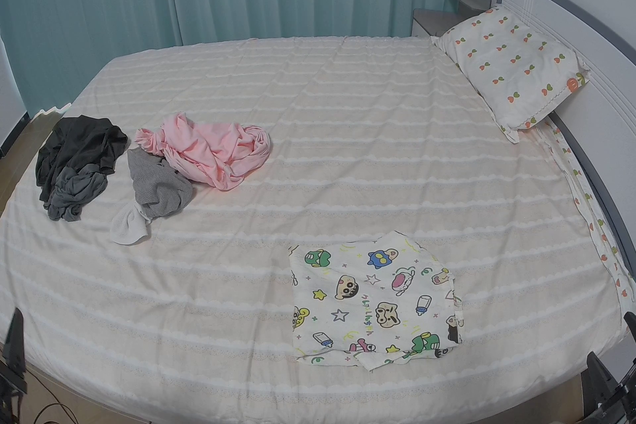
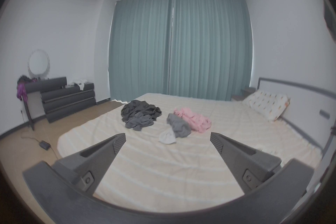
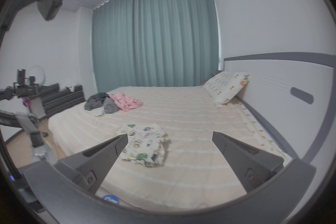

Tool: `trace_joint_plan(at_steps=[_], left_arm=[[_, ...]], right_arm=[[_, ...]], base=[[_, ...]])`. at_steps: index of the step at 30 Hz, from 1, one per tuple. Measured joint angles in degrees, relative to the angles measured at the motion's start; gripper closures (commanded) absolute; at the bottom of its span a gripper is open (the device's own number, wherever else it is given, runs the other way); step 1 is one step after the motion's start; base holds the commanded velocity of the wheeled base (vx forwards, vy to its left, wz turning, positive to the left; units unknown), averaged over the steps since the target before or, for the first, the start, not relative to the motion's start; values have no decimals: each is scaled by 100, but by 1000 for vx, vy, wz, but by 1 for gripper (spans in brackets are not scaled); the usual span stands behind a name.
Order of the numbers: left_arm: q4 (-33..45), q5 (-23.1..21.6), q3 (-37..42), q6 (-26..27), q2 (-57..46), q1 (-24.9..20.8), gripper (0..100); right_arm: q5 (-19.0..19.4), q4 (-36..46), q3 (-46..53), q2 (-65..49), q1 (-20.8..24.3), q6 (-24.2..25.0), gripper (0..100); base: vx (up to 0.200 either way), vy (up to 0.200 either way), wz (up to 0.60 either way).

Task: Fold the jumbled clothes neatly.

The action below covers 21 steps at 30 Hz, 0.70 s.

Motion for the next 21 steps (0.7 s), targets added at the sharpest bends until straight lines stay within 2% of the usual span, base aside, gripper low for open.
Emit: trace_joint_plan(at_steps=[6, 10, 12, 15, 21], left_arm=[[-330, -618, 770, 255, -473, 56, 0], [-404, -1403, 964, 332, -595, 56, 0], [-385, -1638, 995, 388, -628, 56, 0], [-360, -1693, 1017, 432, -658, 56, 0], [-341, -1632, 1025, 447, -685, 54, 0]], right_arm=[[-257, 15, 251, -299, -132, -62, 0], [-466, 13, 318, -373, -162, 2, 0], [-562, 0, 332, -395, -171, 96, 0], [-751, -13, 339, -414, -176, 249, 0], [-780, -18, 343, -430, -187, 246, 0]], base=[[0, 0, 0], [0, 0, 0], [0, 0, 0], [0, 0, 0], [0, 0, 0]])
